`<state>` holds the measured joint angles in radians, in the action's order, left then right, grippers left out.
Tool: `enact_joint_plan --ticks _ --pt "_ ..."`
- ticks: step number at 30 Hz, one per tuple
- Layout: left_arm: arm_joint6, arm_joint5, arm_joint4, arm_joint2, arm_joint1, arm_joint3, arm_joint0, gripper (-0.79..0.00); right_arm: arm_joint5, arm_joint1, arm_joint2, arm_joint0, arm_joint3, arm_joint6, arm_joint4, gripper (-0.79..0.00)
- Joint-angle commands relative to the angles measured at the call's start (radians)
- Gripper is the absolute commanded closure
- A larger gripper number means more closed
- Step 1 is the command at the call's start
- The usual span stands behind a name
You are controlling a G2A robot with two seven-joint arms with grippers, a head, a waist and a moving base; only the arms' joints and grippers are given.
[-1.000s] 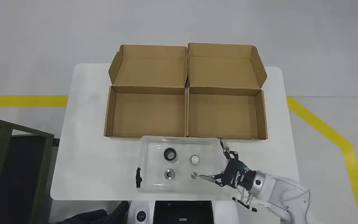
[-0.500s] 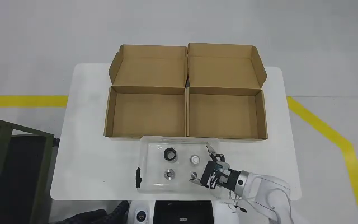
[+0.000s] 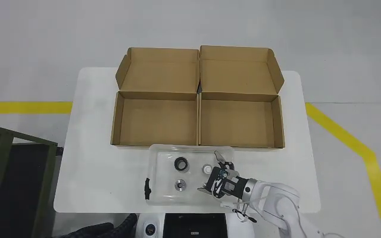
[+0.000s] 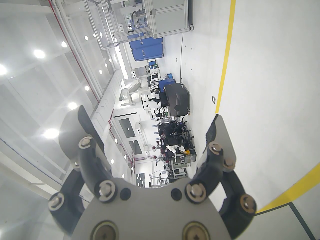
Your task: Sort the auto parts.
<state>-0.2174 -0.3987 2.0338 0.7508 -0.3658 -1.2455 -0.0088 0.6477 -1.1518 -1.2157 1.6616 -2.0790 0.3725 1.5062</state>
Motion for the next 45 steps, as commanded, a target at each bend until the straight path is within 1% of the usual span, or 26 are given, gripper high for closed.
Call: enact_joint_plan --ticks 1,5,7,9,13,16,19,20,22,25,32,33,40,45 --pt "0.000 0.000 0.000 0.000 0.000 0.000 0.000 -0.785 -0.003 0.000 0.007 -0.006 0.006 0.005 -0.003 -0.785" --pt "0.000 0.000 0.000 0.000 0.000 0.000 0.000 -0.785 -0.016 0.000 0.020 -0.019 0.016 0.018 -0.004 -0.785" --pt "0.000 0.000 0.000 0.000 0.000 0.000 0.000 -0.785 -0.023 0.000 0.026 -0.023 0.019 0.024 -0.003 -0.773" --pt "0.000 0.000 0.000 0.000 0.000 0.000 0.000 -0.785 -0.029 0.001 0.029 -0.029 0.024 0.027 -0.005 -0.742" --pt "0.000 0.000 0.000 0.000 0.000 0.000 0.000 -0.785 -0.043 0.001 0.034 -0.040 0.036 0.031 -0.010 -0.705" --pt "0.000 0.000 0.000 0.000 0.000 0.000 0.000 -0.785 -0.046 0.002 0.041 -0.049 0.046 0.034 -0.008 -0.631" --pt "0.000 0.000 0.000 0.000 0.000 0.000 0.000 -0.785 -0.052 0.003 0.046 -0.054 0.052 0.037 -0.007 -0.533" --pt "0.000 0.000 0.000 0.000 0.000 0.000 0.000 -0.785 -0.051 0.003 0.048 -0.055 0.054 0.040 -0.007 -0.474" --pt "0.000 0.000 0.000 0.000 0.000 0.000 0.000 -0.785 -0.051 0.004 0.051 -0.057 0.057 0.045 -0.005 -0.385" --pt "0.000 0.000 0.000 0.000 0.000 0.000 0.000 -0.785 -0.050 0.005 0.058 -0.059 0.059 0.052 -0.003 -0.311" --pt "0.000 0.000 0.000 0.000 0.000 0.000 0.000 -0.785 -0.044 0.009 0.064 -0.059 0.054 0.054 -0.008 -0.009" --pt "0.000 0.000 0.000 0.000 0.000 0.000 0.000 -0.785 -0.042 0.010 0.063 -0.058 0.052 0.052 -0.011 0.000" --pt "0.000 0.000 0.000 0.000 0.000 0.000 0.000 -0.785 -0.018 0.016 0.044 -0.046 0.029 -0.002 -0.061 0.000" --pt "0.000 0.000 0.000 0.000 0.000 0.000 0.000 -0.785 -0.010 0.019 0.011 -0.033 0.026 -0.094 -0.157 0.000"
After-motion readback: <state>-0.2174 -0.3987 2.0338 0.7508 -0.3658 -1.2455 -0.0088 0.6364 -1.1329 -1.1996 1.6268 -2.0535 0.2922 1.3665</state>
